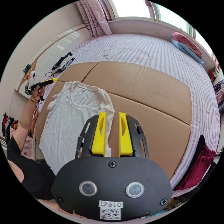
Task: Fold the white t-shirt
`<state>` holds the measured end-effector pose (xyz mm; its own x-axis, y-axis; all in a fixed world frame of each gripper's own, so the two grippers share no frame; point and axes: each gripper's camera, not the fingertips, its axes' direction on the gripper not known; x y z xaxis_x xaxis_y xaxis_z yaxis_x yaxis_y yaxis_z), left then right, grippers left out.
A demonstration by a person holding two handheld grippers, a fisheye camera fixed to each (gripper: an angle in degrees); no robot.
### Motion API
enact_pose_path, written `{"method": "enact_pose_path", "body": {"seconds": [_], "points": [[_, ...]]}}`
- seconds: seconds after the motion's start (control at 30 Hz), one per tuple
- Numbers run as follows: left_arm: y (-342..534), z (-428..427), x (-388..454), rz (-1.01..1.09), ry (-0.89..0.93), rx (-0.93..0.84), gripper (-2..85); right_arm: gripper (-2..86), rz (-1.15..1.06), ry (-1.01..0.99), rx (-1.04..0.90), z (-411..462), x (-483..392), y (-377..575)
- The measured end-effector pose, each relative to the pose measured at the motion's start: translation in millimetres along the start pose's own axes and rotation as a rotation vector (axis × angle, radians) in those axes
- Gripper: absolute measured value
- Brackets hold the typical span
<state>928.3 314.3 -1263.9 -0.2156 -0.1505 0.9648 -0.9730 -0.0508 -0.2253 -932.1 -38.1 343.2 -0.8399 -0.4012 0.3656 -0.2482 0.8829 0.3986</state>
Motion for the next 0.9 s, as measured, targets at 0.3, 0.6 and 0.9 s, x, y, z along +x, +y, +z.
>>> {"method": "enact_pose_path", "body": {"seconds": [0.3,0.6,0.9], "points": [[72,4,-25,-0.044,-0.024,-0.073,1.9,0.6,0.069,-0.258,-0.008,12,10,14],[98,14,-20,0.012,-0.133,-0.107,4.4,-0.8,0.008,0.225,0.068,-12,-37,0],[116,23,-24,-0.068,-0.034,-0.098,8.5,9.3,0.034,0.19,-0.03,8,-57,50]]}}
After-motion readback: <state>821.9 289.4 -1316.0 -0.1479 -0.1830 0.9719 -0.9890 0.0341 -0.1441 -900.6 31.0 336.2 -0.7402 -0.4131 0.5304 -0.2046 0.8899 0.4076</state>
